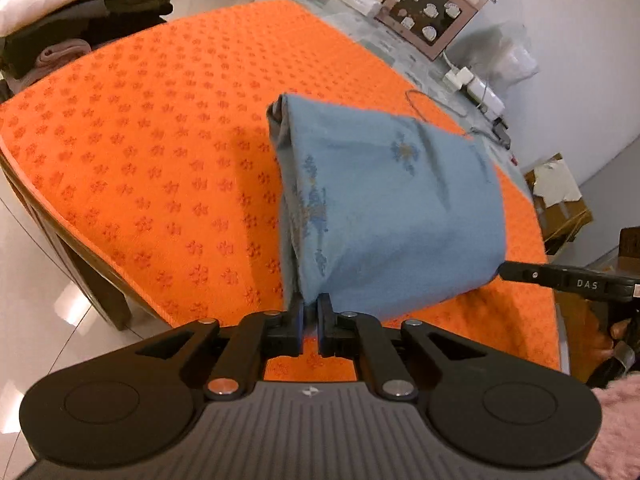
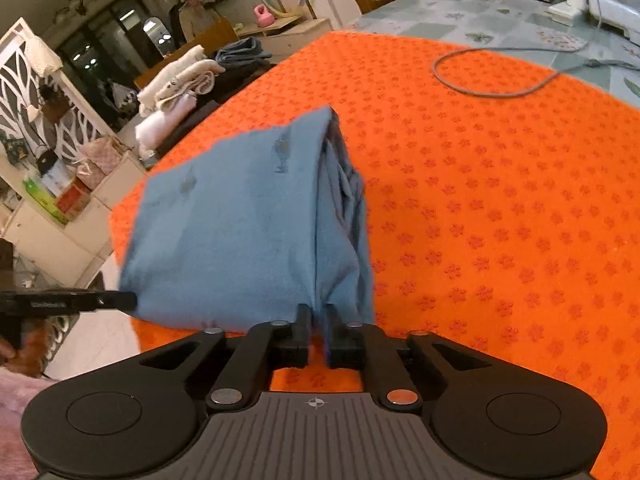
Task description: Fold clothes
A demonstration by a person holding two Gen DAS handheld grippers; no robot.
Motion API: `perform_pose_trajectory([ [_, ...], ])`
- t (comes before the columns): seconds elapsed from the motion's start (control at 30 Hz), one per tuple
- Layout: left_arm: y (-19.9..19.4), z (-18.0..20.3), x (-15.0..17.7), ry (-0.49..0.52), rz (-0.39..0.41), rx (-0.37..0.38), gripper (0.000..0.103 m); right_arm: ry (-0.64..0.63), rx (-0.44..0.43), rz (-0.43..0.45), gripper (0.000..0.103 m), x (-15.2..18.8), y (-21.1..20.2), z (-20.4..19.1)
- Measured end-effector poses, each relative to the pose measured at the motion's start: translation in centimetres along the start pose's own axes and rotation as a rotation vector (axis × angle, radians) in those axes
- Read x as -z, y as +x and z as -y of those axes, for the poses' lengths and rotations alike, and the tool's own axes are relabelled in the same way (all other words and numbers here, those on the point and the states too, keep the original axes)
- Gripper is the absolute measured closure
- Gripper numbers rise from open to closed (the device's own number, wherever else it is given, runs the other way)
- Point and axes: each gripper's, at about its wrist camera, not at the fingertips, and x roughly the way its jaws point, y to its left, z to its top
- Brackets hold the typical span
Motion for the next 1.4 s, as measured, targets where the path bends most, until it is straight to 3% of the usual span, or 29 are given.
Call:
perform_pose_trajectory([
  [0.17,-3.0,1.0,-2.4,0.039,0.071,0.031,0.088,-0.110,-0.008,0.085,0.085,-3.3,-2.7,-1.9],
  [0.3,-2.5,2.5,-5.0,0.059,0.139,0.024,0.080,-0.157,0.009,0.141,0.085,-6.1,-2.7,-3.4],
  [0.53,1.0,4.9,-7.9,0.087,0.167,0.017,0.078,-0.250,0.048,0.153,0.085,-8.9,1.6,-5.8],
  [0.7,4.4,5.7,-8.5,0.089,0.164,-0.014,0.078,-0.269,0.081,0.118,0.085,-9.2,5.0,-6.1],
  [0.83,7.0,4.9,-8.4,0.059,0.161,-0.125,0.078,-0.299,0.143,0.093,0.083,-9.0,7.6,-5.7],
  [0.93,8.5,3.6,-8.0,0.028,0.130,-0.165,0.078,-0.277,0.171,0.082,0.080,-8.9,9.2,-4.8],
  [1.07,9.1,2.5,-7.9,0.024,0.123,-0.177,0.073,-0.247,0.190,0.072,0.080,-8.1,10.8,-3.7],
  [1.27,7.4,2.3,-8.4,0.006,0.132,-0.166,0.072,-0.240,0.189,0.090,0.078,-8.6,9.5,-4.4],
  [1.33,6.0,2.2,-8.3,-0.001,0.135,-0.147,0.070,-0.223,0.172,0.110,0.068,-8.9,7.6,-4.7],
  [1.4,4.6,2.2,-7.9,-0.008,0.138,-0.133,0.055,-0.208,0.163,0.121,0.061,-8.9,5.9,-4.7],
])
